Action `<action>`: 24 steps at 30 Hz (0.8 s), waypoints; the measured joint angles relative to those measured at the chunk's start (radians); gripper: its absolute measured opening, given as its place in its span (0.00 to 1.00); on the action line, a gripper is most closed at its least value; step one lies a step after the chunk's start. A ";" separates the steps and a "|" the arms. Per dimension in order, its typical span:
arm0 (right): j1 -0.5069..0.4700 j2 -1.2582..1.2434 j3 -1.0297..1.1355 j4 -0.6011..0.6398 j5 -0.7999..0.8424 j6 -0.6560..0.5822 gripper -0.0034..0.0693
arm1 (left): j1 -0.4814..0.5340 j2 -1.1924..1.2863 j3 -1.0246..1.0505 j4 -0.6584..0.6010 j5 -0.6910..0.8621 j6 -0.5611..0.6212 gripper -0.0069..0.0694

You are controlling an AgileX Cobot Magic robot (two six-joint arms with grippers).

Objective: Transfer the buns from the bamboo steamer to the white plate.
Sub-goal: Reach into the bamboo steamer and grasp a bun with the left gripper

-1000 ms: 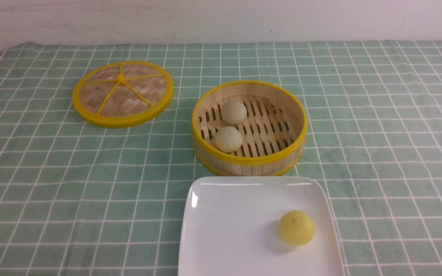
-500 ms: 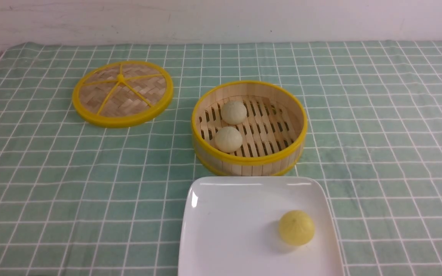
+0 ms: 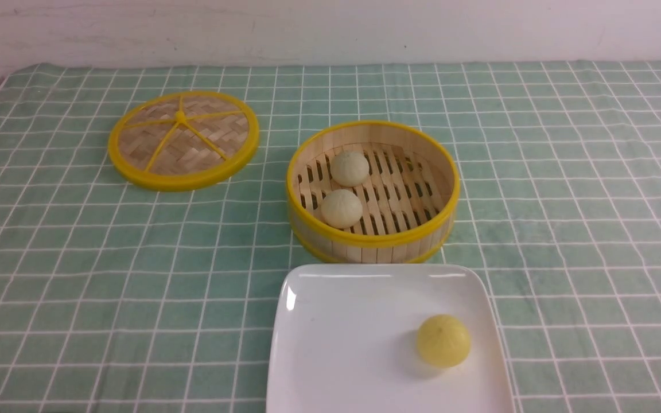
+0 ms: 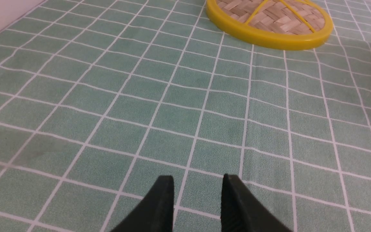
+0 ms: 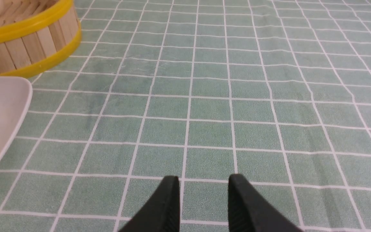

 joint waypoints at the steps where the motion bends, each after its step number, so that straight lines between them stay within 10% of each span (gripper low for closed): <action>1: 0.000 0.000 0.000 0.000 0.000 0.000 0.38 | 0.000 0.000 0.000 0.000 0.000 0.000 0.41; 14: 0.000 0.000 0.000 0.000 0.000 0.000 0.38 | 0.000 0.000 0.003 -0.574 -0.194 -0.535 0.41; 24: 0.000 0.000 0.000 0.000 0.000 0.000 0.38 | 0.000 -0.001 0.001 -0.684 -0.223 -0.591 0.39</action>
